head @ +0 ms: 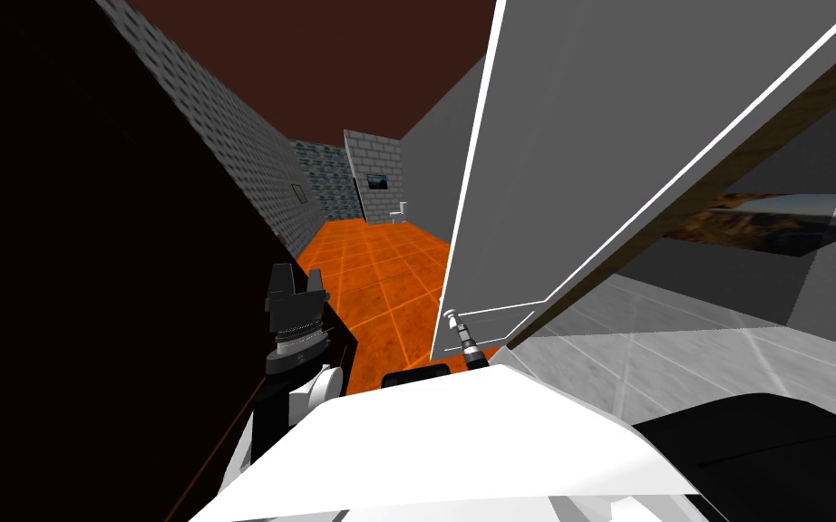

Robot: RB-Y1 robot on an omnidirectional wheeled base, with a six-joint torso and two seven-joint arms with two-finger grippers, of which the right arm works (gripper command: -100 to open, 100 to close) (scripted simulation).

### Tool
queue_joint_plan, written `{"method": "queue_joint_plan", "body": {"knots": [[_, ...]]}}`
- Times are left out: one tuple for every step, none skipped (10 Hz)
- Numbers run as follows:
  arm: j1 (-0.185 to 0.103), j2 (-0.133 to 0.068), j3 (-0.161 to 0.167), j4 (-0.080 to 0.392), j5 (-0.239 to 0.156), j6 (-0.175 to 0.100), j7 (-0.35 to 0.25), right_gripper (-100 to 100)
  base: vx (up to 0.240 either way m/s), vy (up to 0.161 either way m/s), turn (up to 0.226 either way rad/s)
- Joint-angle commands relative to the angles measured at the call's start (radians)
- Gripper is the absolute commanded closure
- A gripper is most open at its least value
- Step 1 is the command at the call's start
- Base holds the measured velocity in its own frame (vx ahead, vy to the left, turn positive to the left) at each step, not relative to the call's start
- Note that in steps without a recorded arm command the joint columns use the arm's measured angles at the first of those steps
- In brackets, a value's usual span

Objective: Push the door open

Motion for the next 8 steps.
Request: {"method": "queue_joint_plan", "body": {"knots": [[-0.014, -0.005, 0.003, 0.012, -0.024, 0.000, -0.050, 100, 0.061, 0.011, -0.079], [-0.014, -0.005, 0.003, 0.012, -0.024, 0.000, -0.068, 100, 0.045, 0.009, -0.032], [-0.022, -0.006, 0.010, 0.017, -0.039, 0.002, -0.102, 100, 0.050, 0.004, -0.049], [-0.022, -0.006, 0.010, 0.017, -0.039, 0.002, -0.110, 100, 0.042, 0.005, -0.031], [-0.031, -0.006, 0.017, 0.023, -0.054, 0.003, -0.149, 100, 0.041, 0.011, -0.059], [-0.039, -0.007, 0.024, 0.029, -0.069, 0.004, -0.175, 100, 0.062, 0.019, -0.093], [-0.039, -0.007, 0.024, 0.029, -0.069, 0.004, -0.193, 100, 0.046, 0.014, -0.033], [-0.047, -0.007, 0.031, 0.035, -0.084, 0.005, -0.227, 100, 0.048, 0.012, -0.048]]}}
